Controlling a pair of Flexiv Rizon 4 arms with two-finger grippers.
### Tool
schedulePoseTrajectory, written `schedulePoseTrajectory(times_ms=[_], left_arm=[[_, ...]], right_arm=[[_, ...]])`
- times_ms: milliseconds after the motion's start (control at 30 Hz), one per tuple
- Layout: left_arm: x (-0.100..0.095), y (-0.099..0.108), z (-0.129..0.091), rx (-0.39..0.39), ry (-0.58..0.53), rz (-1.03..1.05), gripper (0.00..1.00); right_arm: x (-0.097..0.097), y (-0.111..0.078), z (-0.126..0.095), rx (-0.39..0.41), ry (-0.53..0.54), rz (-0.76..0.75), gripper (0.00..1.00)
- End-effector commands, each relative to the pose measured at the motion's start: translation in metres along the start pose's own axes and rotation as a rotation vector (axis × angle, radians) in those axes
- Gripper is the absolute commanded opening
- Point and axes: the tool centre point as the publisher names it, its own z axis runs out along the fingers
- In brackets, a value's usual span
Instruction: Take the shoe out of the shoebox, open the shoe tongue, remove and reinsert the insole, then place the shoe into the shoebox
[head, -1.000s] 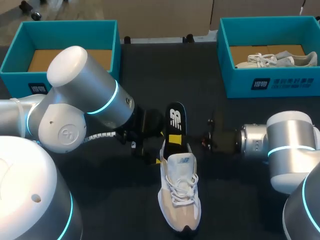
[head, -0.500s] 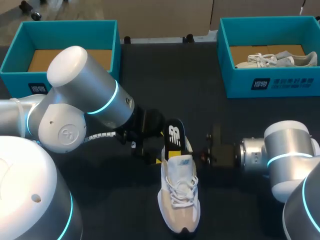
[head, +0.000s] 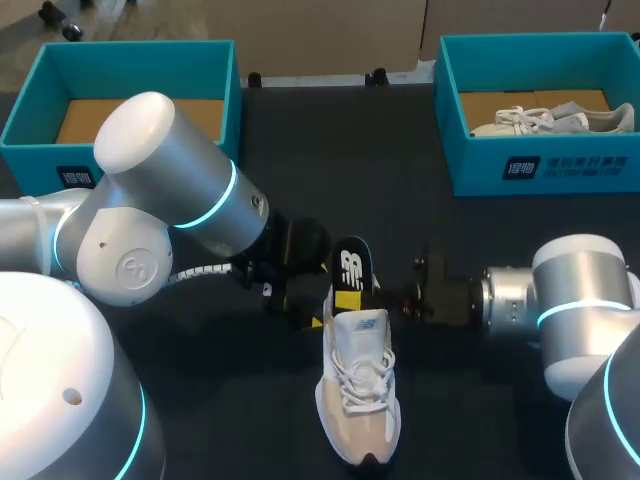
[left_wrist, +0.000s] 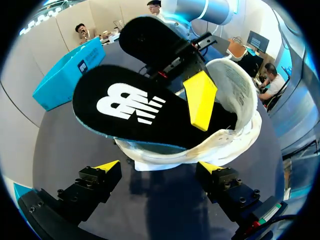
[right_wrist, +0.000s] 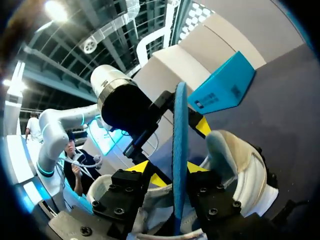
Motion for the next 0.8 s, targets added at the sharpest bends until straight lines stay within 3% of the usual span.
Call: schedulePoseTrajectory(times_ms=[33,200,300,500,800], left_arm=[[0.0,0.001,0.001,0.001,-0.001,0.001,1.0],[0.0,0.001,0.001,0.001,-0.001,0.001,1.0],[0.0,0.001,0.001,0.001,-0.001,0.001,1.0],[0.0,0.001,0.001,0.001,-0.001,0.001,1.0],[0.0,0.001,0.001,0.001,-0.001,0.001,1.0]], right_arm=[[0.007,0.011,-0.001,0.007,-0.018,-0.015,0.4],[0.001,0.02,-0.002,-0.014,-0.019,-0.029,0.29],[-0.005,0.023,-0.002,-0.028,-0.017,-0.022,0.0],[-0.014,0.017,0.0,-0.029,-0.013,0.014,0.0],[-0.013,-0.016,-0.001,-0.004,-0.024,0.097,0.0]])
